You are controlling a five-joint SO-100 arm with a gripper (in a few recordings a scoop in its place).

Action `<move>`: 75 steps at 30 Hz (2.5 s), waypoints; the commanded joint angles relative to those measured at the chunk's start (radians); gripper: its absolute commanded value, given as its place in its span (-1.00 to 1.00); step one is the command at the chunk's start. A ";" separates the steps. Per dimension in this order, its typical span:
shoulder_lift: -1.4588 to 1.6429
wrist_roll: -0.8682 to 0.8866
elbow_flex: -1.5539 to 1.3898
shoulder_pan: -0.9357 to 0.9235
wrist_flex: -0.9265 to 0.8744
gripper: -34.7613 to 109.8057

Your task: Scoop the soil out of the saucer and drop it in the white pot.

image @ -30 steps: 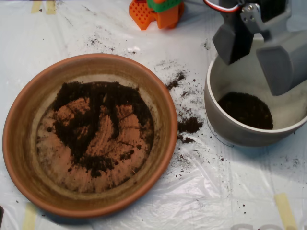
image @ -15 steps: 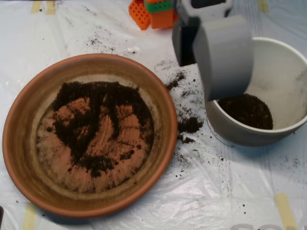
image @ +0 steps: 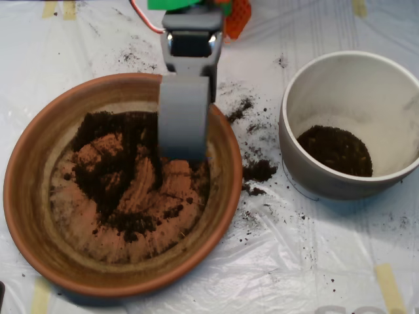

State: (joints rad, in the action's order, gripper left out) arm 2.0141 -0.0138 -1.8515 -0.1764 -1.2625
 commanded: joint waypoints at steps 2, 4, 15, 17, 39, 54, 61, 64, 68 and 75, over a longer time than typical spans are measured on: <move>0.069 0.012 -0.144 -0.114 0.094 0.18; 0.038 0.025 -0.206 -0.160 0.140 0.19; -0.149 0.014 -0.285 -0.327 0.206 0.27; -0.167 0.003 -0.281 -0.341 0.213 0.28; -0.646 -0.055 0.172 -0.426 0.097 0.36; -0.686 -0.133 0.204 -0.377 0.114 0.32; -0.675 -0.167 0.152 -0.371 0.097 0.31; -0.696 -0.179 0.172 -0.367 0.057 0.31; -0.718 -0.193 0.178 -0.364 0.040 0.30; -0.759 -0.199 0.209 -0.371 0.037 0.08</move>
State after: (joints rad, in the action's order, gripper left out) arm 1.2517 -0.2056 -1.6720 -0.5369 -1.2226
